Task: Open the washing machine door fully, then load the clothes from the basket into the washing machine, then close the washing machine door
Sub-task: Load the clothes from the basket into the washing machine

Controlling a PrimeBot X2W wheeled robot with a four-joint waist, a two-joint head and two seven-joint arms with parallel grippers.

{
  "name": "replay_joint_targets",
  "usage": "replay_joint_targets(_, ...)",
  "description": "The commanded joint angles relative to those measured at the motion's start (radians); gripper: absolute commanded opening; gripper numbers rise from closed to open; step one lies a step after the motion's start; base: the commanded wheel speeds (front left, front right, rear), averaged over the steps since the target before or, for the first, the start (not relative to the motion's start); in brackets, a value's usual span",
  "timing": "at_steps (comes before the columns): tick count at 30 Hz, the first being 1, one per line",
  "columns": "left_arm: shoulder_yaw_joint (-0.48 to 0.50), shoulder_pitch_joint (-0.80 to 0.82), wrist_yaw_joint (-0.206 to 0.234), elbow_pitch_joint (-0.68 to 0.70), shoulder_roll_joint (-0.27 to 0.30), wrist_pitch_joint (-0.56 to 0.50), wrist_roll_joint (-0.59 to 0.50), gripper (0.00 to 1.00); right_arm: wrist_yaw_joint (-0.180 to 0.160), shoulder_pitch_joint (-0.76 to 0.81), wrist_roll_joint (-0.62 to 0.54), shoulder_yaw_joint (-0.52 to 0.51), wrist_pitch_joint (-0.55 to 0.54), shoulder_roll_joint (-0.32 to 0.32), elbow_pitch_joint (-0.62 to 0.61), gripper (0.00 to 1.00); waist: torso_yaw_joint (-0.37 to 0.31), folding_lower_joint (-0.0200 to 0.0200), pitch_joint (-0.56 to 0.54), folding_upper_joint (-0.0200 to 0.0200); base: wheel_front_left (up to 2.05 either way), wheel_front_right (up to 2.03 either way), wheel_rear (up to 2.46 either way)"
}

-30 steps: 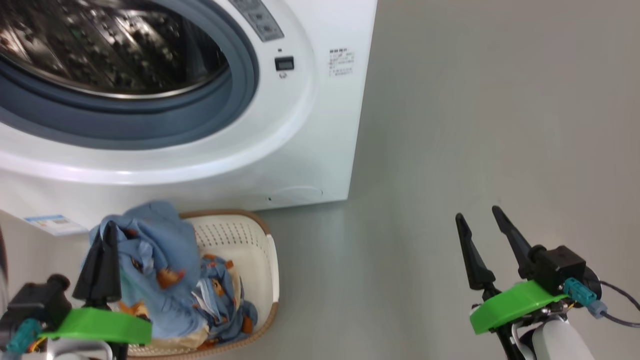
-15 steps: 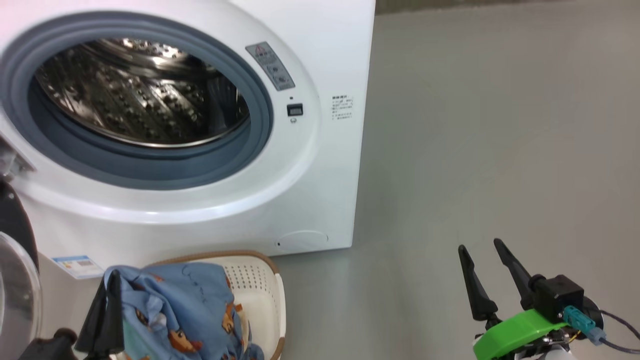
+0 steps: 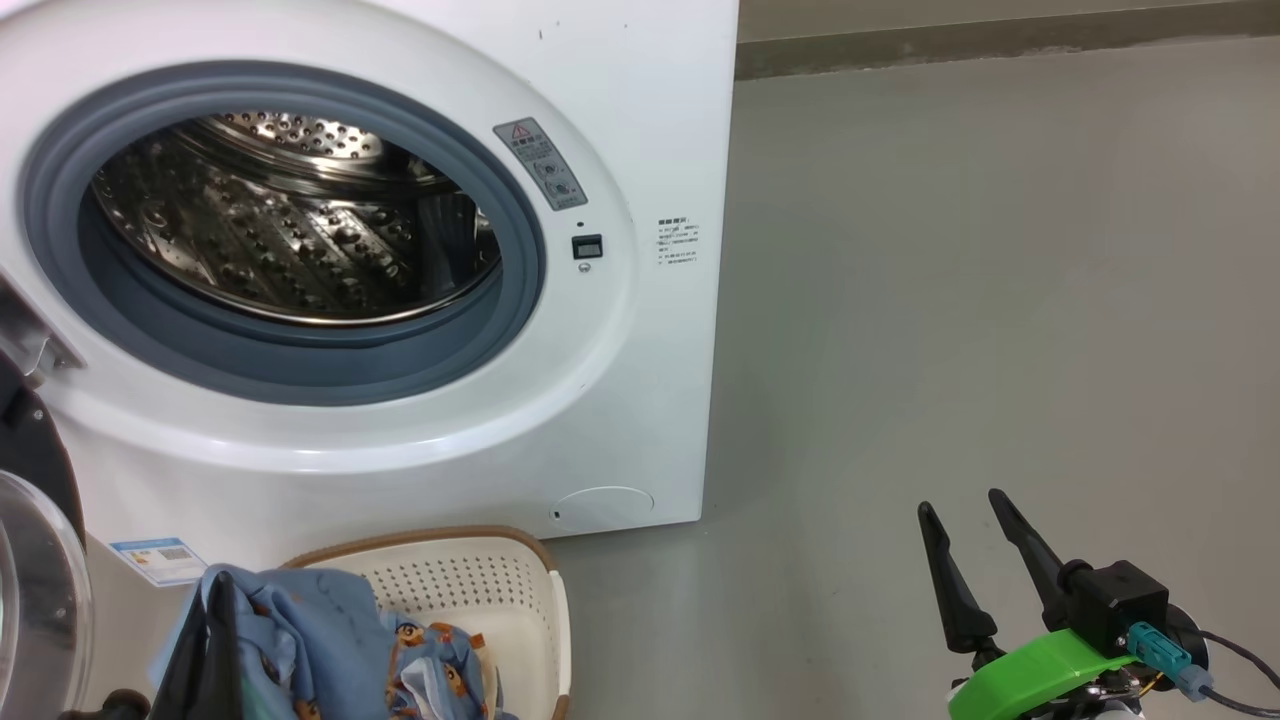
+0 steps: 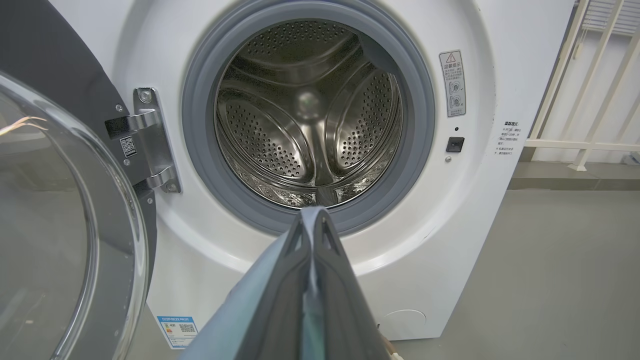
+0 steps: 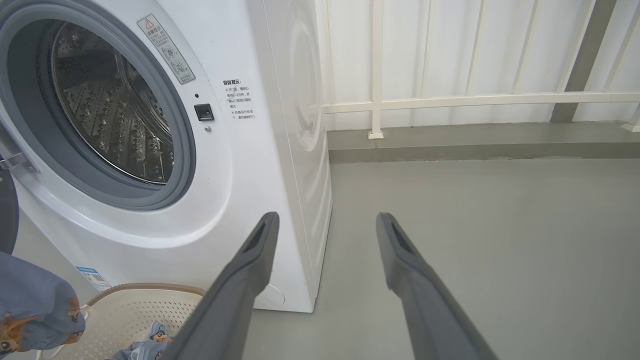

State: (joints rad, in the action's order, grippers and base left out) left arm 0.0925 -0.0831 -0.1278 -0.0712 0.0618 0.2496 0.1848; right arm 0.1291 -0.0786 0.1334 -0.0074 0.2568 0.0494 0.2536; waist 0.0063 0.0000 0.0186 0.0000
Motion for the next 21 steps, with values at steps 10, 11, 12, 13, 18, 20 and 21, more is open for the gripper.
replay_joint_targets(10,0.018,0.069,-0.003,0.001,-0.002,0.012,0.033,0.0,0.002,-0.008,0.015,0.026,0.005,0.001,-0.031,1.0,-0.002,0.0,0.028,0.0,0.0,0.0,0.0)
replay_joint_targets(11,0.014,0.081,-0.003,-0.004,-0.002,0.012,0.036,0.0,0.002,-0.01,0.016,0.026,0.005,0.001,-0.031,1.0,-0.004,0.0,0.034,0.0,0.0,0.0,0.0)
replay_joint_targets(12,0.008,0.096,-0.003,-0.01,-0.002,0.012,0.04,0.0,0.002,-0.012,0.017,0.027,0.005,0.001,-0.032,1.0,-0.006,0.0,0.041,0.0,0.0,0.0,0.0)
replay_joint_targets(13,0.008,0.096,-0.003,-0.01,-0.002,0.012,0.04,0.0,0.002,-0.012,0.017,0.027,0.005,0.001,-0.032,1.0,-0.006,0.0,0.041,0.0,0.0,0.0,0.0)
replay_joint_targets(18,-0.006,0.191,-0.003,-0.039,0.012,0.012,0.046,0.0,0.002,-0.03,0.018,0.031,0.005,0.001,-0.039,1.0,-0.019,0.0,0.086,0.0,0.0,0.0,0.0)
replay_joint_targets(20,-0.004,0.236,-0.003,-0.053,0.02,0.012,0.048,0.0,0.002,-0.039,0.02,0.034,0.005,0.001,-0.043,1.0,-0.026,0.0,0.11,0.0,0.0,0.0,0.0)
replay_joint_targets(21,0.003,0.29,-0.003,-0.076,0.03,0.012,0.052,0.0,0.002,-0.047,0.022,0.036,0.005,0.001,-0.047,1.0,-0.032,0.0,0.137,0.0,0.0,0.0,0.0)
